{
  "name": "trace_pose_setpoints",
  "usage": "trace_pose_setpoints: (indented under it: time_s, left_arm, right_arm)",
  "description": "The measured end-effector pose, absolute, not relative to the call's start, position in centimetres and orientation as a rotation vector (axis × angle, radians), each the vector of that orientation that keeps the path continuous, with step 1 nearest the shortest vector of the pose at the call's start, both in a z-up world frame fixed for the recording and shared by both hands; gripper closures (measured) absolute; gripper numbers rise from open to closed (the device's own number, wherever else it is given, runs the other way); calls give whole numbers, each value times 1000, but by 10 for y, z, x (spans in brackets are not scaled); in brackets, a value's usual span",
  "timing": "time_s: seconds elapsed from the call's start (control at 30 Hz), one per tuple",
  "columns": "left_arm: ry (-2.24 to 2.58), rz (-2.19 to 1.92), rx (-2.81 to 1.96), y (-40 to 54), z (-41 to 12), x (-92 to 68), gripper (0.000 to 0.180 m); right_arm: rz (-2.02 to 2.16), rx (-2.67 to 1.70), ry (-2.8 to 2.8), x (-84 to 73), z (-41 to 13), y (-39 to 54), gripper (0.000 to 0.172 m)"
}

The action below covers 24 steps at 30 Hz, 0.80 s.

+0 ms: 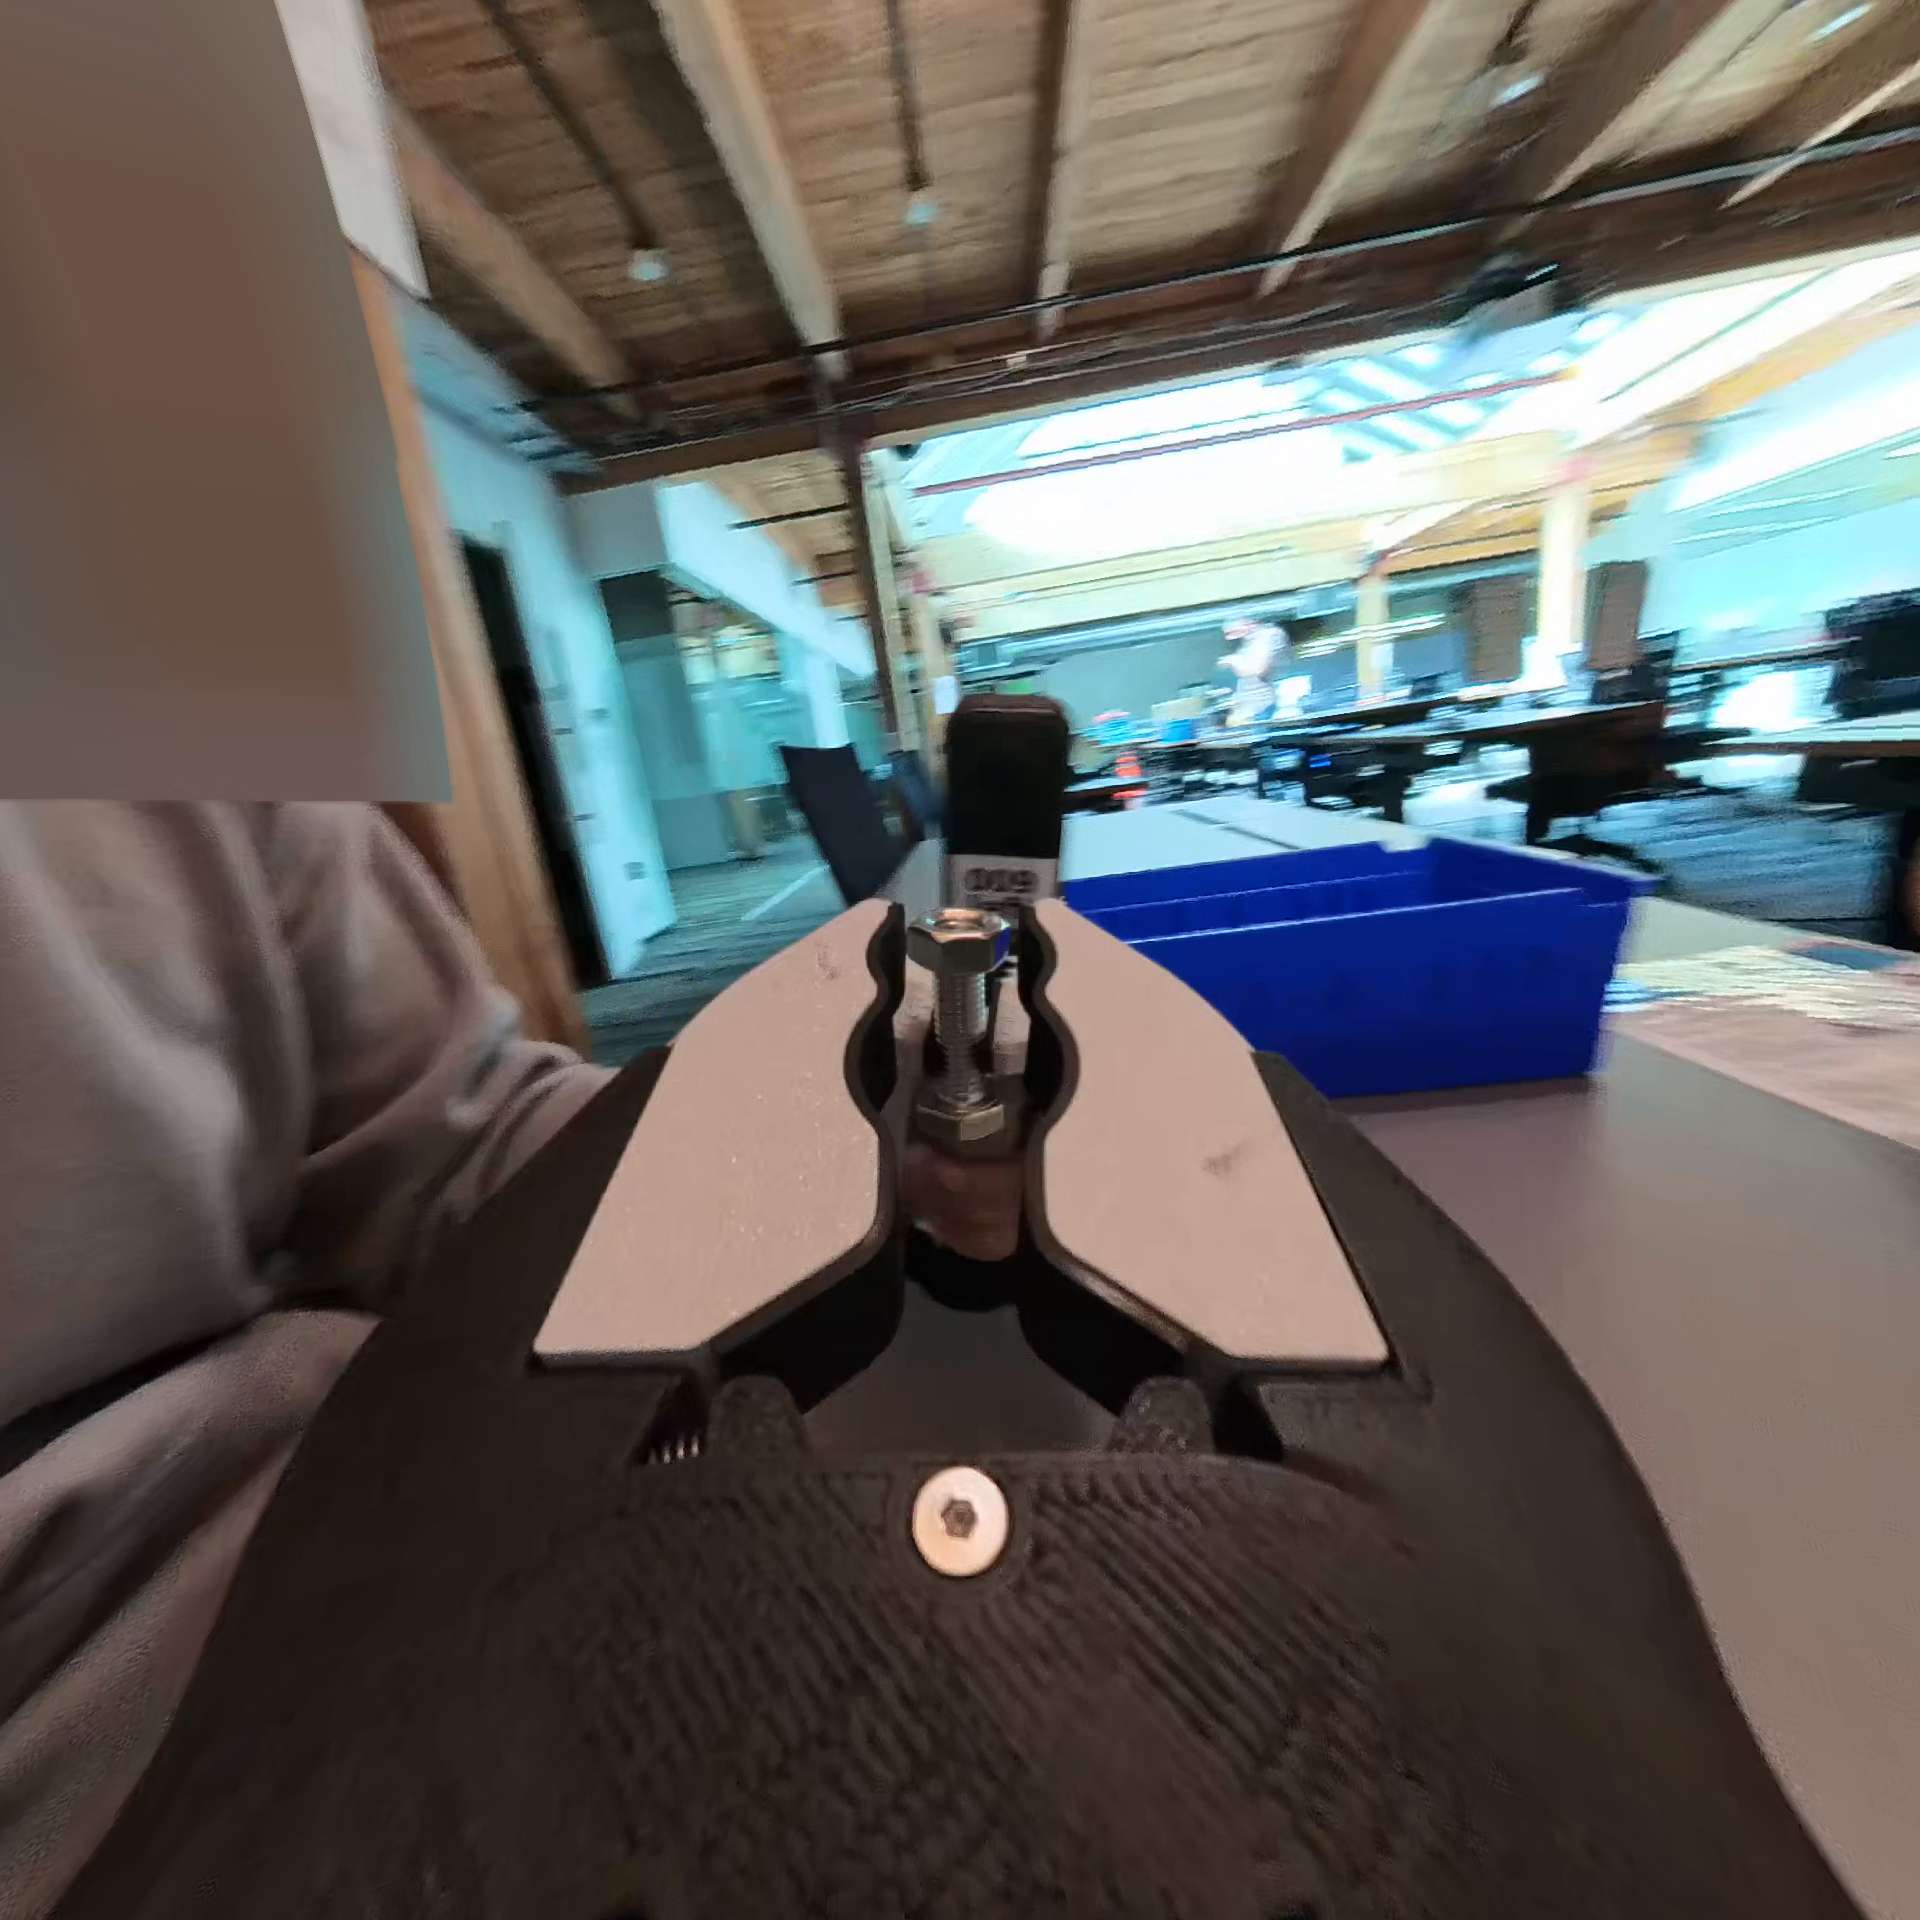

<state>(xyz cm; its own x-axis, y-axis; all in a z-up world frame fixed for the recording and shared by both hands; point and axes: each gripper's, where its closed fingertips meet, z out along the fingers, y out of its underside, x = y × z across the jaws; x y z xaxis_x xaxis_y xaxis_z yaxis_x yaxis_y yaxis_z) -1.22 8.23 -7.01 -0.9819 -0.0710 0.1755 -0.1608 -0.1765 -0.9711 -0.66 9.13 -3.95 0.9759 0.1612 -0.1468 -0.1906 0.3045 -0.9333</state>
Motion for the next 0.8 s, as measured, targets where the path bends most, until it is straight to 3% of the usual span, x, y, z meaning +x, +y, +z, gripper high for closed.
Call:
trace_pose_setpoints:
  time_s: [0.3,0.5,0.8]
  left_arm:
    - [-2501,2700,745,100,-72,40,172]
    - [-2625,2702,763,95,-73,40,172]
    - [-2712,2674,794,96,-76,43,172]
  right_arm:
    - [-211,-1235,287,37,-41,92,134]
    - [-238,-1232,342,37,-45,102,137]
    - [-284,-1263,386,41,-53,105,155]
